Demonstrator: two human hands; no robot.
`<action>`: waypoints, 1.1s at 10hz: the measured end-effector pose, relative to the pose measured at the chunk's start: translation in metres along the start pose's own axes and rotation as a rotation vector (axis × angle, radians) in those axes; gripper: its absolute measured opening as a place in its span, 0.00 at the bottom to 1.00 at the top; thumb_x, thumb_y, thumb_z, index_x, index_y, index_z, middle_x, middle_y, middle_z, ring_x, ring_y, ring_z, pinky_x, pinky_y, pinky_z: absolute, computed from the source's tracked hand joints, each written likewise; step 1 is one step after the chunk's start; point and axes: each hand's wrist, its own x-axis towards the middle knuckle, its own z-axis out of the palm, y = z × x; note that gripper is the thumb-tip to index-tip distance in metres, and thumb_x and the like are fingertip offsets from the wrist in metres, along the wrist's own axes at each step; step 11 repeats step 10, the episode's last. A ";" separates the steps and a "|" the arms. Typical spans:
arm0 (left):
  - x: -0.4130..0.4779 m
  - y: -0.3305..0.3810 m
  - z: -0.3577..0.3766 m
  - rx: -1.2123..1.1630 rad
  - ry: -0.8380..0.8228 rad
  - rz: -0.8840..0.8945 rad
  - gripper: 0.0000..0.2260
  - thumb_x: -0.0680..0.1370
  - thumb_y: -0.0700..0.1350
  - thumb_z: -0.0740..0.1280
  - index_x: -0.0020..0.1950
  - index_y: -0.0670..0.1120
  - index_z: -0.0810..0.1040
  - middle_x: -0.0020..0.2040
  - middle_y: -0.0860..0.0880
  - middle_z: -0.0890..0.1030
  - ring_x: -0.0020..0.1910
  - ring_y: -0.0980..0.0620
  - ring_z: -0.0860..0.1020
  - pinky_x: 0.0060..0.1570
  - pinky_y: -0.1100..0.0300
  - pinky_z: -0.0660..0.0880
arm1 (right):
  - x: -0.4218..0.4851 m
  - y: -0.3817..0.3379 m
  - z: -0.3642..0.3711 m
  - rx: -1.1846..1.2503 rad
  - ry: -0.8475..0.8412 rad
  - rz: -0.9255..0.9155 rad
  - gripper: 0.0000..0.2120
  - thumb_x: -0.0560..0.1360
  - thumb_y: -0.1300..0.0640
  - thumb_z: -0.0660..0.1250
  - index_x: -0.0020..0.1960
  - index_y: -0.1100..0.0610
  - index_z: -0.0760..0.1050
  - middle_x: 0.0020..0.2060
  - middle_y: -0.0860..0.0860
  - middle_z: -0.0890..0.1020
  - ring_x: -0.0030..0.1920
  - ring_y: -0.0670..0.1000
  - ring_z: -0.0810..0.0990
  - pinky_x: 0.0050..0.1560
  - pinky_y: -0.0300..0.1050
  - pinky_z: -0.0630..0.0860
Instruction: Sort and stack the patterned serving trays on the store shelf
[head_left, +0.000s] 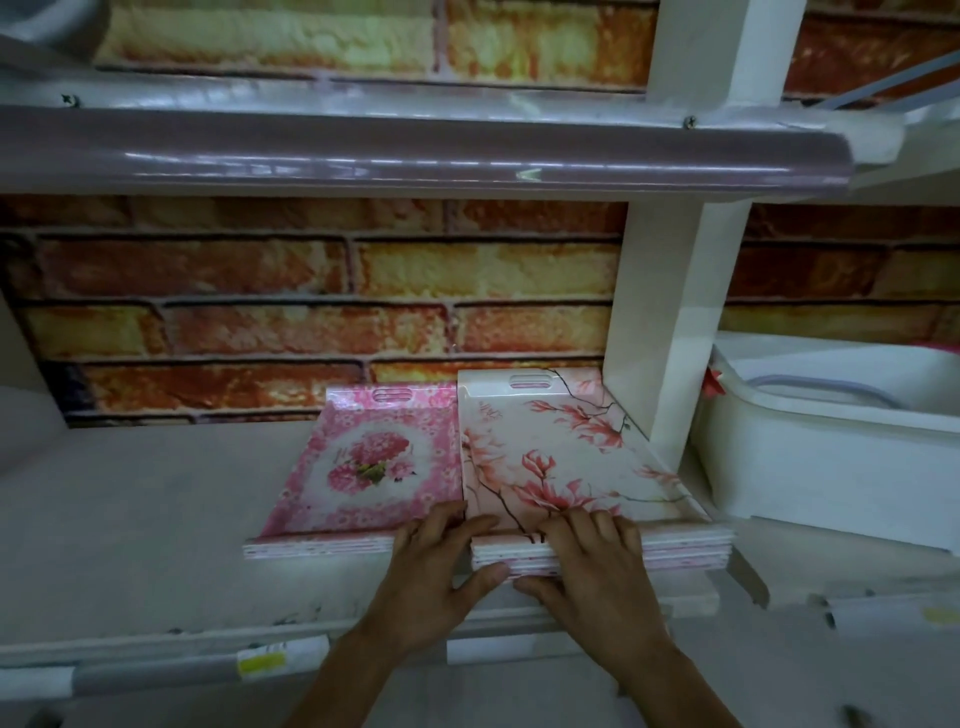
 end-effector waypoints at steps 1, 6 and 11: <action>0.000 0.004 -0.006 -0.014 -0.025 -0.013 0.30 0.74 0.74 0.51 0.72 0.62 0.66 0.68 0.60 0.64 0.69 0.62 0.62 0.66 0.61 0.57 | 0.000 -0.001 -0.002 0.006 -0.006 0.008 0.24 0.73 0.31 0.60 0.58 0.47 0.76 0.49 0.46 0.76 0.50 0.53 0.74 0.52 0.51 0.70; -0.015 0.015 -0.004 -0.123 0.129 -0.109 0.26 0.76 0.69 0.54 0.71 0.61 0.68 0.68 0.67 0.66 0.68 0.68 0.60 0.71 0.62 0.58 | -0.007 0.002 -0.036 0.171 -0.071 0.070 0.19 0.76 0.42 0.61 0.66 0.41 0.70 0.59 0.41 0.76 0.60 0.46 0.73 0.61 0.40 0.71; 0.002 0.054 -0.066 -0.554 0.126 -0.229 0.13 0.79 0.50 0.63 0.62 0.62 0.75 0.61 0.65 0.77 0.57 0.75 0.72 0.52 0.82 0.65 | 0.012 0.010 -0.058 0.448 -0.131 0.261 0.16 0.78 0.46 0.64 0.65 0.45 0.72 0.60 0.45 0.77 0.61 0.46 0.74 0.56 0.40 0.73</action>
